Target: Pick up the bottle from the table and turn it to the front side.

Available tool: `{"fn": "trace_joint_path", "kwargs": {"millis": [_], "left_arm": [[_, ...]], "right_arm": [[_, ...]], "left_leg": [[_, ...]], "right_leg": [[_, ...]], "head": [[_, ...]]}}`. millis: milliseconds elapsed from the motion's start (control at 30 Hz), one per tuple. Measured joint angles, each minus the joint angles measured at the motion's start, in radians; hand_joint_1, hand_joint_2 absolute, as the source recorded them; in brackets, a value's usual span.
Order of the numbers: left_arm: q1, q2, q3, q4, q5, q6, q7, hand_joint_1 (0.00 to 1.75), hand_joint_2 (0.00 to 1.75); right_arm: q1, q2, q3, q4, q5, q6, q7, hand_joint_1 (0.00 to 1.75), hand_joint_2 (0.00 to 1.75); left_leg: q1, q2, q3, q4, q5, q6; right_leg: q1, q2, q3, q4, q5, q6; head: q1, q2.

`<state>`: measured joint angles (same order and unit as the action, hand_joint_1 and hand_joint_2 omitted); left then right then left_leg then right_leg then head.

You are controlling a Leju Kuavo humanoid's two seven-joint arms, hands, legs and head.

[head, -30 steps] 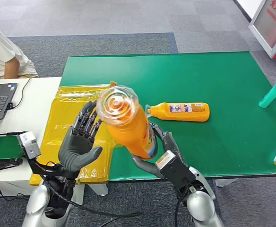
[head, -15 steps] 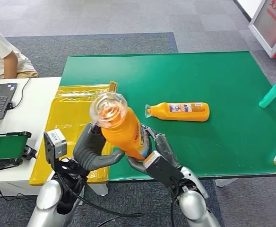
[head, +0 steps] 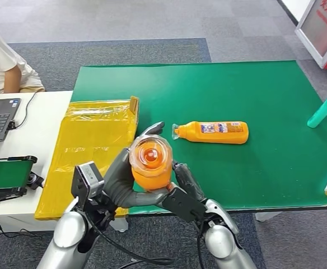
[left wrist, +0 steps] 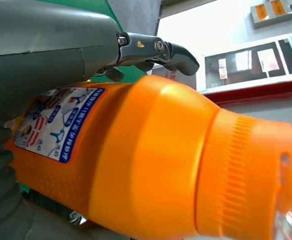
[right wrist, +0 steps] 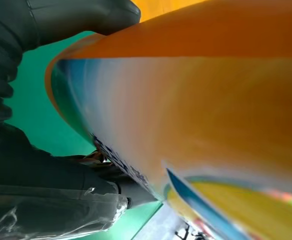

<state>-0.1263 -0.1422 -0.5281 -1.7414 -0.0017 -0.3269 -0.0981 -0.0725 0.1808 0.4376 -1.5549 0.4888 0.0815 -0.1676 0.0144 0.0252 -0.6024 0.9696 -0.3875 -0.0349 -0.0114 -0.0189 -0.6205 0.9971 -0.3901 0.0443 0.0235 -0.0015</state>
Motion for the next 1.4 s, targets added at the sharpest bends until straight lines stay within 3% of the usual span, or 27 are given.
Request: {"fn": "trace_joint_path", "kwargs": {"millis": [567,600,700,733,867,1000,1133,1267,1400], "left_arm": [[0.016,0.021,-0.009,0.000,-0.020,0.023,-0.009,1.75,1.75],[0.017,0.021,-0.009,0.000,-0.020,0.024,-0.009,1.75,1.75],[0.023,0.020,-0.008,0.000,-0.042,0.046,-0.018,1.75,1.75],[0.025,0.019,-0.008,-0.002,-0.065,0.063,-0.023,1.75,1.75],[0.040,0.008,0.007,-0.013,-0.153,0.124,-0.021,1.75,1.75],[0.064,0.000,0.060,-0.019,-0.195,0.152,-0.014,1.75,1.75],[0.089,-0.010,0.125,-0.030,-0.339,0.221,-0.017,1.75,1.75],[0.097,-0.024,0.206,-0.038,-0.470,0.265,-0.026,1.75,0.00],[0.099,-0.035,0.264,-0.038,-0.623,0.324,-0.043,1.75,0.00]], "right_arm": [[0.025,-0.003,-0.023,0.009,-0.014,-0.014,-0.003,1.75,1.75],[0.026,-0.003,-0.024,0.008,-0.015,-0.014,-0.003,1.62,1.75],[0.032,-0.003,-0.031,0.001,-0.020,-0.016,-0.002,0.34,1.75],[0.034,-0.003,-0.037,-0.002,-0.023,-0.018,-0.001,0.03,1.75],[0.045,-0.001,-0.076,-0.023,-0.047,-0.021,0.011,0.00,1.75],[0.057,0.000,-0.115,-0.053,-0.063,-0.020,0.019,0.00,1.75],[0.082,0.002,-0.157,-0.105,-0.069,-0.021,0.023,0.00,1.75],[0.115,0.008,-0.202,-0.182,-0.068,-0.016,0.031,0.00,1.75],[0.141,0.016,-0.224,-0.253,-0.050,-0.009,0.032,0.00,1.75]], "left_leg": [[0.000,0.000,0.000,0.000,0.000,0.000],[0.000,0.000,0.000,0.000,0.000,0.000],[0.000,0.000,0.000,0.000,0.000,0.000],[0.000,0.000,-0.001,0.000,0.000,0.000],[0.000,0.000,-0.001,0.000,0.000,0.000],[0.000,0.000,-0.001,0.000,0.000,0.000],[0.000,0.000,-0.001,0.000,0.000,0.000],[0.000,0.000,-0.001,0.000,0.000,0.000],[0.000,0.000,-0.001,0.000,0.000,0.000]], "right_leg": [[0.000,0.000,0.000,0.000,0.000,0.000],[0.000,0.000,0.000,0.000,0.000,0.000],[0.000,0.000,0.000,0.000,0.000,0.000],[0.000,0.000,0.000,0.000,0.000,0.000],[0.000,0.000,0.000,0.000,0.000,0.000],[0.000,0.000,-0.001,0.000,0.000,0.000],[0.000,0.000,-0.001,0.000,0.000,0.000],[0.000,0.000,-0.001,0.000,0.000,0.000],[0.000,0.000,-0.001,0.000,0.000,0.000]], "head": [[0.000,0.000],[0.000,0.000],[0.000,0.000],[0.000,0.000],[0.000,0.000],[0.000,0.000],[0.000,0.000],[0.000,0.000],[0.000,0.000]]}}
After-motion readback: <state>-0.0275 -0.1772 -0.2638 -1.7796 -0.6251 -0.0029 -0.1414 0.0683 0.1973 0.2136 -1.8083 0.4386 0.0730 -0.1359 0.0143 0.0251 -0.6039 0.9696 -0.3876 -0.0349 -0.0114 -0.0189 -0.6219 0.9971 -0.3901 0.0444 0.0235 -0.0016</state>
